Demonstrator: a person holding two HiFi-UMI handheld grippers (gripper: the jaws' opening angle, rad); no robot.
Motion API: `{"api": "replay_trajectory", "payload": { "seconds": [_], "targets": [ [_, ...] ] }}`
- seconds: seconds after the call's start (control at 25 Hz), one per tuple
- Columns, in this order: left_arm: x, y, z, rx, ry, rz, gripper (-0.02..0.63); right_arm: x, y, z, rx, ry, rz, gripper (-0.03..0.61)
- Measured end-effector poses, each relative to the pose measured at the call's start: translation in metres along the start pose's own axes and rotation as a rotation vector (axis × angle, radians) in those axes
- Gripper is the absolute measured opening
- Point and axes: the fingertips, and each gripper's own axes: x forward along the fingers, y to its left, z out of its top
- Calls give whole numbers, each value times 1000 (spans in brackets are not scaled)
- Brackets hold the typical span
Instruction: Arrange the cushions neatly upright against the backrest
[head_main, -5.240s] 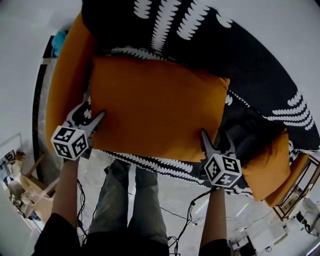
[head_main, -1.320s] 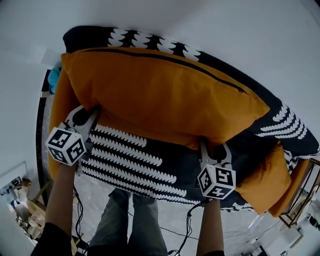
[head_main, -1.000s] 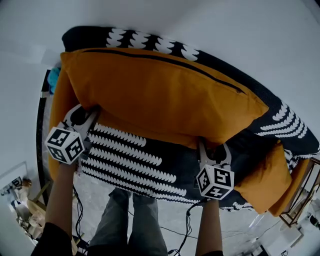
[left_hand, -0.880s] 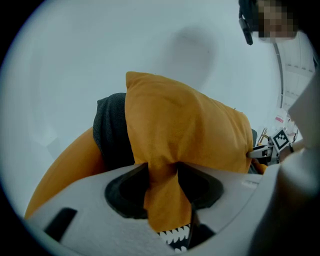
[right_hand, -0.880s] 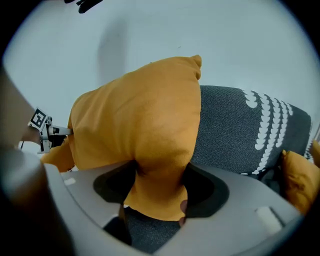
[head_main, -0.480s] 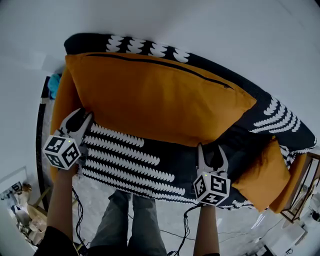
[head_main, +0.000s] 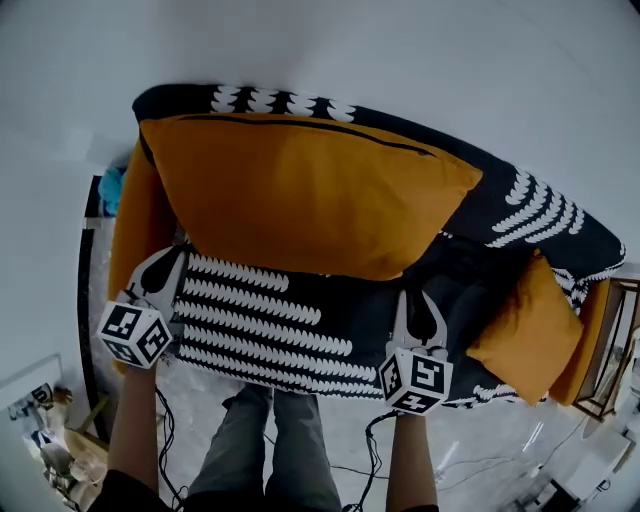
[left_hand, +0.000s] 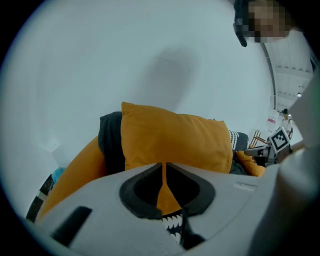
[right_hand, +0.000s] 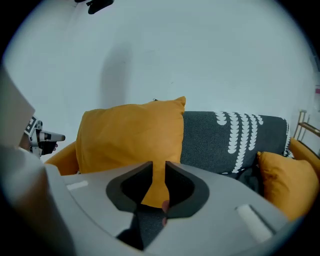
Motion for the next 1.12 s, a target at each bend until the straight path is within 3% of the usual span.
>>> {"api": "replay_trajectory", "payload": {
  "seconds": [0.2, 0.4, 0.76, 1.12],
  "targets": [
    [-20, -12, 15, -5, -41, -25, 0, -31, 6, 10, 34, -44, -42, 14],
    [-51, -24, 29, -31, -81, -51, 0, -65, 18, 20, 68, -73, -65, 12],
    [-98, -60, 62, 41, -121, -109, 1, -125, 38, 51, 113, -137, -79, 12],
    [-149, -85, 100, 46, -192, -153, 0, -198, 64, 84, 108, -219, -75, 12]
  ]
}}
